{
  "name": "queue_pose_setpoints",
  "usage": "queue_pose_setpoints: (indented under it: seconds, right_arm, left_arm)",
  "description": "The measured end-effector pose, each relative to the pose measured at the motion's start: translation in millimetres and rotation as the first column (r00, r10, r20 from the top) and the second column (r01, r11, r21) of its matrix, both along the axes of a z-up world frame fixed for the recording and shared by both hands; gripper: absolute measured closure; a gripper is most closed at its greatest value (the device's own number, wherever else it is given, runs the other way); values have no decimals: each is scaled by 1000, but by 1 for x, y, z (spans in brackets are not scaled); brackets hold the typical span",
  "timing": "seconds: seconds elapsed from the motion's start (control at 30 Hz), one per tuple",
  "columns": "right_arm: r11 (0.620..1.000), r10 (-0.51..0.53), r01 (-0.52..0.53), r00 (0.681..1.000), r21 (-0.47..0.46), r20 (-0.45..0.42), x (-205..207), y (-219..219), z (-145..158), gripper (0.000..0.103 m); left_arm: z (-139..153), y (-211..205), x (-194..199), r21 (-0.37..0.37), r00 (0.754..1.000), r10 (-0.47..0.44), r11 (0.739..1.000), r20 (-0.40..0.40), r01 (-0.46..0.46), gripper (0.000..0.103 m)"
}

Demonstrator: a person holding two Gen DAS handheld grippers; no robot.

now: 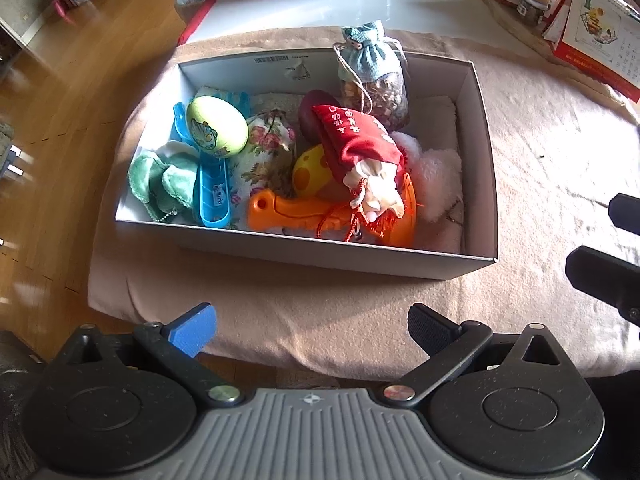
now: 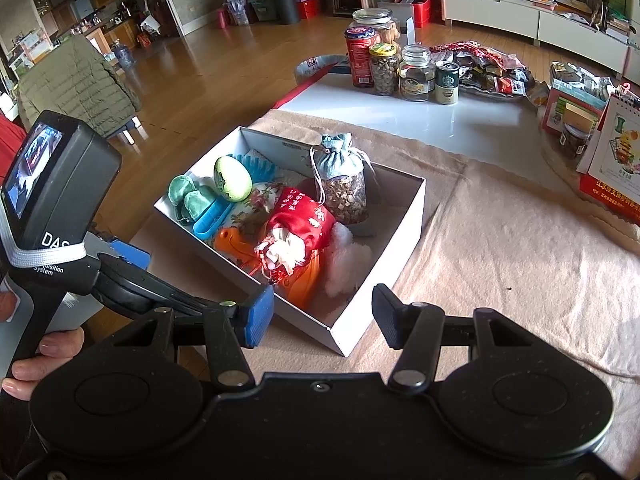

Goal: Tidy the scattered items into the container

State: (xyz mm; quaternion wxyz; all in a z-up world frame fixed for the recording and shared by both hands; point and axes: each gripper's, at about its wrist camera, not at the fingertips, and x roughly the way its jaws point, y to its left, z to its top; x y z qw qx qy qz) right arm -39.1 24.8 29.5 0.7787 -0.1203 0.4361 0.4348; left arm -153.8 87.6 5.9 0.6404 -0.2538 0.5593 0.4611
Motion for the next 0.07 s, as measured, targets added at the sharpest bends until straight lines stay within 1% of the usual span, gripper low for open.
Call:
queue_pose_setpoints:
  seconds: [0.07]
  right_arm:
    - [1000,-1,1,1000,0,0,0,0,0,49]
  left_arm:
    - [-1,1,0,-11,1000,4,1000,-1,-4,1]
